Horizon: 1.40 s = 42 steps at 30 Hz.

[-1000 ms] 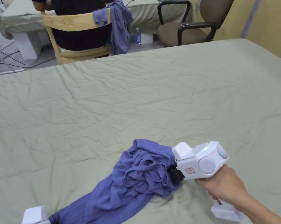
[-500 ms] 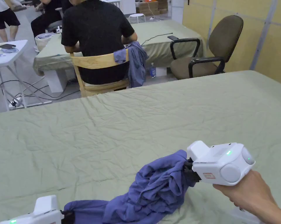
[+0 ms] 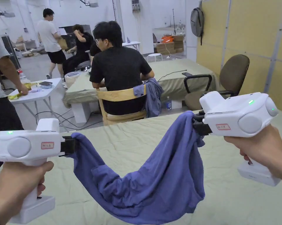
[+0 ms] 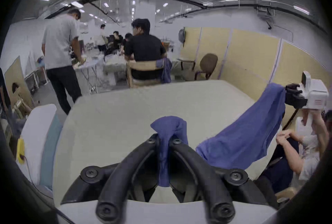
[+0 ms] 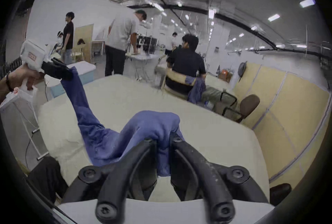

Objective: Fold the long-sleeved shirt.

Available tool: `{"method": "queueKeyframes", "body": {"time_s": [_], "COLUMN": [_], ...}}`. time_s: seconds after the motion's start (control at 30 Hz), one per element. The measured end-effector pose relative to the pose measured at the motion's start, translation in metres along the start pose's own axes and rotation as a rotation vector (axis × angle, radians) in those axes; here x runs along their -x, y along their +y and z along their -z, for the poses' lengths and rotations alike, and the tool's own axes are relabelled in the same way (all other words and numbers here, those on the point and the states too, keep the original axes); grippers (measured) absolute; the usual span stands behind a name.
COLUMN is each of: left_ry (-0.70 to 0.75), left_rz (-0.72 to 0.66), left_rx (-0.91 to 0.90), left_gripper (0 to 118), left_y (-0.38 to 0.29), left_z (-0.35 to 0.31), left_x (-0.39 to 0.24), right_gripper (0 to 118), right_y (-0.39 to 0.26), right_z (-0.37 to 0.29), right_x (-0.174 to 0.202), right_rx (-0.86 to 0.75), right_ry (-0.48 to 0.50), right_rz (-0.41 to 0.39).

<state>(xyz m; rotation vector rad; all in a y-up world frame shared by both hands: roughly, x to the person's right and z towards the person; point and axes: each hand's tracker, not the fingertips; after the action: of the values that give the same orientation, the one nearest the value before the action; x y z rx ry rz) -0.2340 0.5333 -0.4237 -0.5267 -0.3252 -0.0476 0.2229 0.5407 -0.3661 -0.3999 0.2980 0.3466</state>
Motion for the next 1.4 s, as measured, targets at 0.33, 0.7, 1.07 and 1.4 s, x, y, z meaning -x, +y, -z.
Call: {"method": "queueKeyframes", "body": {"time_s": [0.33,0.7,1.07,1.4], "left_ry": [0.107,0.184,0.220,0.289], "left_rz": [0.025,-0.004,-0.003,-0.042], "left_rx": [-0.219,-0.337,-0.360,-0.347], "left_gripper": [8,8,8,8], "left_y": [0.117,0.197,0.221,0.240], "left_z": [-0.093,-0.133,-0.120,-0.061], "left_x": [0.010,0.009,0.017,0.053], "right_gripper": [15,15,15,15], "right_y": [0.110,0.201,0.225,0.233], "right_z": [-0.067,-0.108,-0.089,-0.028], "right_x": [-0.028,-0.048,-0.062,-0.114], "right_rx": [-0.137,-0.255,-0.237,-0.204], "right_ry": [-0.090,-0.152,-0.170,-0.237], "right_rz": [0.010,0.155,0.179,0.196]}}
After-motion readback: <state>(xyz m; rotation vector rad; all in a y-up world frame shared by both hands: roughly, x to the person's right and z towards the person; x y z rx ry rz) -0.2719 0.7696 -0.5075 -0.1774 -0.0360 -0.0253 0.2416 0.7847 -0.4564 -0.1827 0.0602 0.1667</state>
